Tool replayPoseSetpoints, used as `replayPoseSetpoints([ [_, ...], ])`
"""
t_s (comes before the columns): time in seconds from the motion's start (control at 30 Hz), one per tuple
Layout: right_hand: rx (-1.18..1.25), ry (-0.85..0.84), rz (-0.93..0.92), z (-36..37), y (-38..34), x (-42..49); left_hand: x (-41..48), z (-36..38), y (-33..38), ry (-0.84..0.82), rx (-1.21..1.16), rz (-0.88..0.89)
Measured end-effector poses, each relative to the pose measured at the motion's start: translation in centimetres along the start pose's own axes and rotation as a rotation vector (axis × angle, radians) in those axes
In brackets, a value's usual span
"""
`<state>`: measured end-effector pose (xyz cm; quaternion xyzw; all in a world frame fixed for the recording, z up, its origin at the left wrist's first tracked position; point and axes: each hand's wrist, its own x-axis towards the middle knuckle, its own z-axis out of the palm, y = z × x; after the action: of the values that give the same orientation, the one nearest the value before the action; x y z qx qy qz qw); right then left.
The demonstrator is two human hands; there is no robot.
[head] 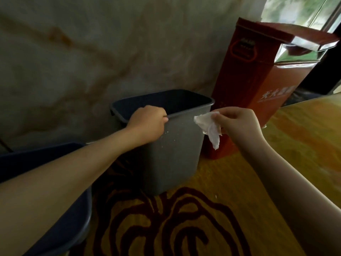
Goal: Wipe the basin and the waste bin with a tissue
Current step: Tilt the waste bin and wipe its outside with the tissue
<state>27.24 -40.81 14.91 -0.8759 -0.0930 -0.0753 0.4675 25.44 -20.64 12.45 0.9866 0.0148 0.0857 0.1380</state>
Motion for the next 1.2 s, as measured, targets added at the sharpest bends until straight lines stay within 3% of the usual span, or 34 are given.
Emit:
replayPoseSetpoints([
  [0.13,0.054,0.039,-0.017,0.0,-0.6,0.6,1.0,-2.0,0.3,0.035,-0.09,-0.006],
  [0.3,0.08,0.107,-0.079,-0.3,-1.1,1.3,0.1,-2.2,-0.8,-0.044,-0.507,-0.267],
  [0.4,-0.079,0.218,-0.187,0.8,-1.3,1.0,-1.3,-0.8,-2.7,-0.141,-0.773,-0.43],
  [0.47,-0.29,0.255,-0.374,2.9,-1.0,0.4,-2.3,0.5,-4.1,-0.195,-0.859,-0.504],
  [0.57,-0.558,0.091,-0.6,7.7,0.0,-1.9,-3.6,2.7,-6.1,-0.228,-0.953,-0.598],
  [0.67,-0.703,-0.134,-0.709,11.6,1.7,-3.7,-4.4,4.3,-7.7,-0.25,-0.993,-0.637],
  [0.93,-0.487,-0.507,-0.614,14.0,4.2,-3.5,-5.3,6.6,-11.5,-0.343,-1.144,-0.655],
  [1.2,-0.446,-0.511,-0.615,15.6,5.9,-2.0,-4.7,6.6,-13.1,-0.504,-1.291,-0.699],
])
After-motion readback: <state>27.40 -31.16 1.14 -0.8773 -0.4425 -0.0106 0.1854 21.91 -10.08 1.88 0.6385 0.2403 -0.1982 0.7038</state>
